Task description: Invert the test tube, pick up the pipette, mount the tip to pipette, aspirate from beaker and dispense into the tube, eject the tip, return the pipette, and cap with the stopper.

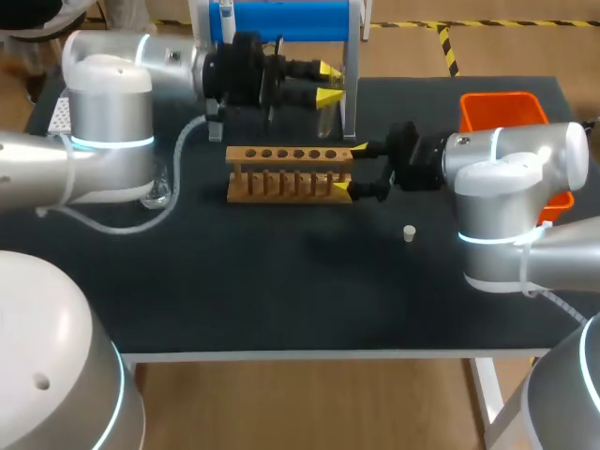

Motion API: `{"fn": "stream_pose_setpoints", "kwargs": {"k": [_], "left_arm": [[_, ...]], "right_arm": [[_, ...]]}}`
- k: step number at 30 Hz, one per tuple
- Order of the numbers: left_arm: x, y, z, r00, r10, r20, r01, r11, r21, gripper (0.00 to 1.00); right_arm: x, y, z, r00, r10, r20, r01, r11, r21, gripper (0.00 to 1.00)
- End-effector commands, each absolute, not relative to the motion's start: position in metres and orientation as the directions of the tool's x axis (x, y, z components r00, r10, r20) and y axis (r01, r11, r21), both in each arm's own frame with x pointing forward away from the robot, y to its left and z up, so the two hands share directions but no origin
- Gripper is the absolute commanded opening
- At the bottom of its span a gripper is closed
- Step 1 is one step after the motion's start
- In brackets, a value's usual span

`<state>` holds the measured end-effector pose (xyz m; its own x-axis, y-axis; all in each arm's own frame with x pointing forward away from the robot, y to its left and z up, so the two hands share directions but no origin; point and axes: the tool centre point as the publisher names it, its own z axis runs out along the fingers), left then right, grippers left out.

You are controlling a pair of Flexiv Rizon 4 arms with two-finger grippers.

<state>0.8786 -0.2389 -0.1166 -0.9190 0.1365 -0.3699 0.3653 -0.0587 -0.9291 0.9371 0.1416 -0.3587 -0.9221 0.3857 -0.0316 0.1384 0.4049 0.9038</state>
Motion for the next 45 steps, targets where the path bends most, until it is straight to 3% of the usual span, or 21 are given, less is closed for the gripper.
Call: {"fn": "stream_pose_setpoints", "kwargs": {"k": [1, 24, 45], "left_arm": [[0.895, -0.239, -0.120, -0.935, 0.199, -0.292, 0.292, -0.031, -0.956, 0.00], [0.941, -0.221, -0.171, -0.995, 0.068, -0.078, 0.073, -0.070, -0.995, 0.00], [0.968, -0.208, -0.189, -0.993, -0.021, -0.118, 0.119, -0.045, -0.992, 0.00]], "right_arm": [[0.937, 0.141, -0.358, -0.922, 0.385, -0.031, 0.139, 0.406, 0.903, 1.00], [0.937, 0.141, -0.358, -0.922, 0.385, -0.031, 0.139, 0.406, 0.903, 1.00], [0.937, 0.141, -0.358, -0.922, 0.385, -0.031, 0.139, 0.406, 0.903, 1.00]]}}
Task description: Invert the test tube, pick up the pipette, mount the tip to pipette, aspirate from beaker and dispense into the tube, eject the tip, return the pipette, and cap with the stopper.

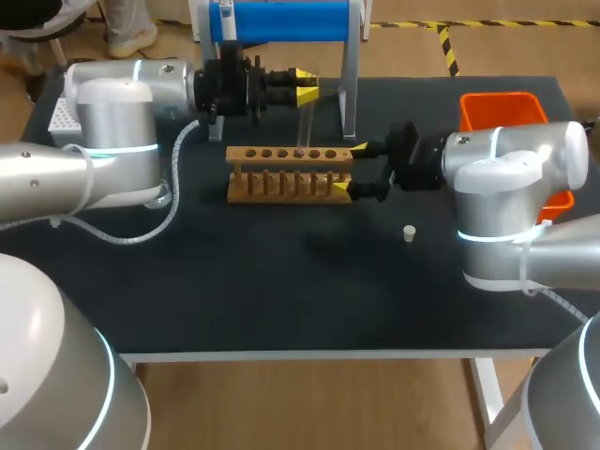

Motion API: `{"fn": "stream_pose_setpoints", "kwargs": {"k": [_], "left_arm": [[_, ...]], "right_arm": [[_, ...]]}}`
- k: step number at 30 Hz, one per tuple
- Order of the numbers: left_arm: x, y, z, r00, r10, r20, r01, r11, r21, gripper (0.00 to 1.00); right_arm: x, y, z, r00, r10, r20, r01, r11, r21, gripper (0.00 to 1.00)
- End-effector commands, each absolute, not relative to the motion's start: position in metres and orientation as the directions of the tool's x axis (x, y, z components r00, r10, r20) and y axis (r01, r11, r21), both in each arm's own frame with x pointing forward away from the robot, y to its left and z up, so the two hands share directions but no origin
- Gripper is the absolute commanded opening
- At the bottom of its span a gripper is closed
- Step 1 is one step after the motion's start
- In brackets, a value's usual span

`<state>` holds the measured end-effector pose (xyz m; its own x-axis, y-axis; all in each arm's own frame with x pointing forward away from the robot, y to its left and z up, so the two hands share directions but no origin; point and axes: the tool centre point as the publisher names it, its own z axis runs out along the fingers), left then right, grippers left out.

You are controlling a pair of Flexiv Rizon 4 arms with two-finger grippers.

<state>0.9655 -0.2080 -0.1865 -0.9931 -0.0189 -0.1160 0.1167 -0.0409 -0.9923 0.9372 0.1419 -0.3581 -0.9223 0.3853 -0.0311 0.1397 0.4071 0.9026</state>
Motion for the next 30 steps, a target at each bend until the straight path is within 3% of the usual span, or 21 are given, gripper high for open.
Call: {"fn": "stream_pose_setpoints", "kwargs": {"k": [1, 21, 30], "left_arm": [[0.970, -0.208, -0.191, -0.993, -0.022, -0.119, 0.120, -0.046, -0.992, 0.00], [0.976, -0.204, -0.211, -0.993, -0.040, -0.111, 0.113, -0.032, -0.993, 0.00], [0.972, -0.201, -0.213, -0.996, -0.006, -0.093, 0.092, 0.096, -0.991, 0.00]], "right_arm": [[0.937, 0.141, -0.358, -0.922, 0.385, -0.031, 0.139, 0.406, 0.903, 1.00], [0.937, 0.141, -0.358, -0.922, 0.385, -0.031, 0.139, 0.406, 0.903, 1.00], [0.937, 0.141, -0.358, -0.922, 0.385, -0.031, 0.139, 0.406, 0.903, 1.00]]}}
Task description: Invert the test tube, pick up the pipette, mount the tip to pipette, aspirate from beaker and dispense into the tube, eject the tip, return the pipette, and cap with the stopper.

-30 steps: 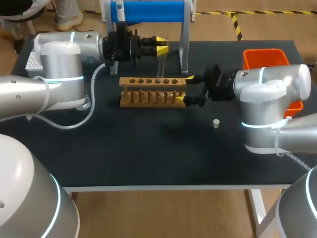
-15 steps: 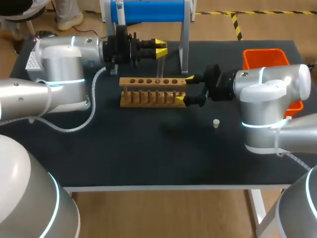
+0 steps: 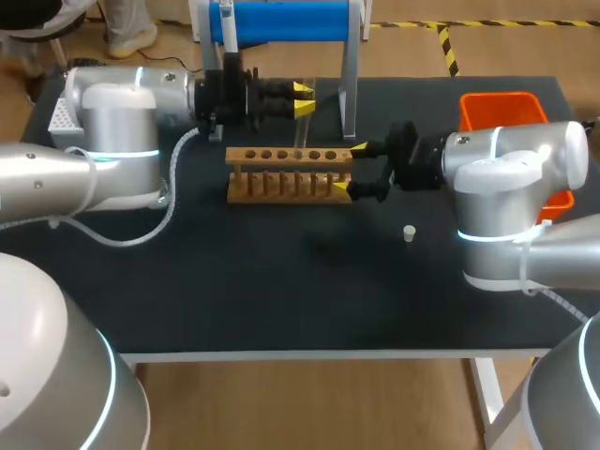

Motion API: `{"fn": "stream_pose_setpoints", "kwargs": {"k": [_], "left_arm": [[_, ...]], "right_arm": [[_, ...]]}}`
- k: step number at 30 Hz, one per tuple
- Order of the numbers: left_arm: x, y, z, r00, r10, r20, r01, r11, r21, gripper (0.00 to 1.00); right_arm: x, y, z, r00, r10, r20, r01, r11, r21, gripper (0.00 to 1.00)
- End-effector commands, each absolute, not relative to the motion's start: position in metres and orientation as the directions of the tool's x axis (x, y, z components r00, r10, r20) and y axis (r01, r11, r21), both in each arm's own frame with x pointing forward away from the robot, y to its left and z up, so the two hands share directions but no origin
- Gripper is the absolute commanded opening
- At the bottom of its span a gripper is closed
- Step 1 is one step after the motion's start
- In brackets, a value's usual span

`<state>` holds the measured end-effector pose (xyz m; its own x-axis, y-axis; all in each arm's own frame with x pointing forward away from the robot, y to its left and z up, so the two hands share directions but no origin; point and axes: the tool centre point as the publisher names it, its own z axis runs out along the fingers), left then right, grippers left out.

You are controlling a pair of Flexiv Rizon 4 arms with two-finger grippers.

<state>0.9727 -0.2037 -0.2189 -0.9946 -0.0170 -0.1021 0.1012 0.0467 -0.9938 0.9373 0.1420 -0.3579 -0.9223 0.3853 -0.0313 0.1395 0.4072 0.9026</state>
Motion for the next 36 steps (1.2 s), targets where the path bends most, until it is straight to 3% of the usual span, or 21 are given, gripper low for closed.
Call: {"fn": "stream_pose_setpoints", "kwargs": {"k": [1, 16, 36], "left_arm": [[0.972, -0.201, -0.213, -0.995, -0.005, -0.096, 0.095, 0.106, -0.990, 0.00], [0.970, -0.196, -0.216, -0.996, 0.020, -0.084, 0.086, 0.245, -0.966, 0.00], [0.970, -0.197, -0.233, -0.989, -0.108, -0.105, 0.081, 0.209, -0.975, 0.00]], "right_arm": [[0.937, 0.141, -0.358, -0.922, 0.385, -0.031, 0.139, 0.406, 0.903, 1.00], [0.937, 0.141, -0.358, -0.922, 0.385, -0.031, 0.139, 0.406, 0.903, 1.00], [0.937, 0.141, -0.358, -0.922, 0.385, -0.031, 0.139, 0.406, 0.903, 1.00]]}}
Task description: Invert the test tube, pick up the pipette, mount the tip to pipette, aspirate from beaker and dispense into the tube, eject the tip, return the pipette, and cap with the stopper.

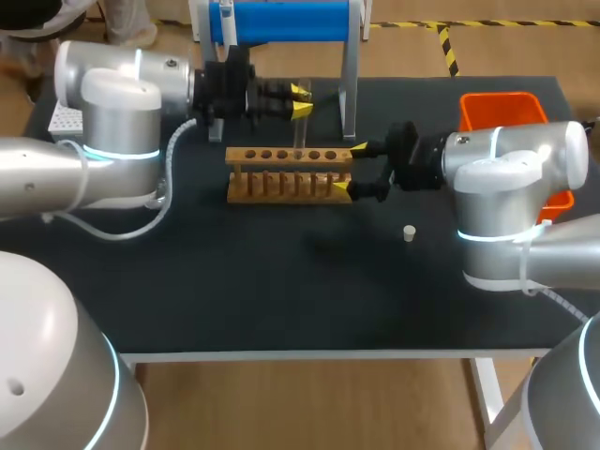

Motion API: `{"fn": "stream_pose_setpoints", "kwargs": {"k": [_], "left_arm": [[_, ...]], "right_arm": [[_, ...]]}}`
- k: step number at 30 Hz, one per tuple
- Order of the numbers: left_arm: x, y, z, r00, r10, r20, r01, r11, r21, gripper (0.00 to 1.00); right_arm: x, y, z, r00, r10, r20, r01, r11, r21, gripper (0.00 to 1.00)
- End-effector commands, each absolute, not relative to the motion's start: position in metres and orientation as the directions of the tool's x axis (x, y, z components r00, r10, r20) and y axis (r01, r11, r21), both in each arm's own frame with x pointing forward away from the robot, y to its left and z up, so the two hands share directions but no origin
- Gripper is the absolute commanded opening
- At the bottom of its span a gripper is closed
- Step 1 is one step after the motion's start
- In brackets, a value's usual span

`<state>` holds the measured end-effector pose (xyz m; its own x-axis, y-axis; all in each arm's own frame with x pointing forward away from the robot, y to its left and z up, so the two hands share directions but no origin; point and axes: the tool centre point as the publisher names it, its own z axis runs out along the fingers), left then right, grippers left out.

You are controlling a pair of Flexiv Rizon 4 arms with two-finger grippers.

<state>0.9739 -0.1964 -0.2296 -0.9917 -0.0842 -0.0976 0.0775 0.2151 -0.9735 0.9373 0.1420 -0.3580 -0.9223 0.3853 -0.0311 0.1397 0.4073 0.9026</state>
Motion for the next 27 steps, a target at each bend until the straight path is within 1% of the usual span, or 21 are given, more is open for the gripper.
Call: {"fn": "stream_pose_setpoints", "kwargs": {"k": [1, 27], "left_arm": [[0.970, -0.197, -0.233, -0.988, -0.110, -0.106, 0.081, 0.209, -0.975, 0.00], [0.975, -0.191, -0.249, -0.974, -0.169, -0.153, 0.121, 0.186, -0.975, 0.00]], "right_arm": [[0.937, 0.141, -0.358, -0.922, 0.385, -0.031, 0.139, 0.406, 0.903, 1.00], [0.937, 0.141, -0.358, -0.922, 0.385, -0.031, 0.139, 0.406, 0.903, 1.00]]}}
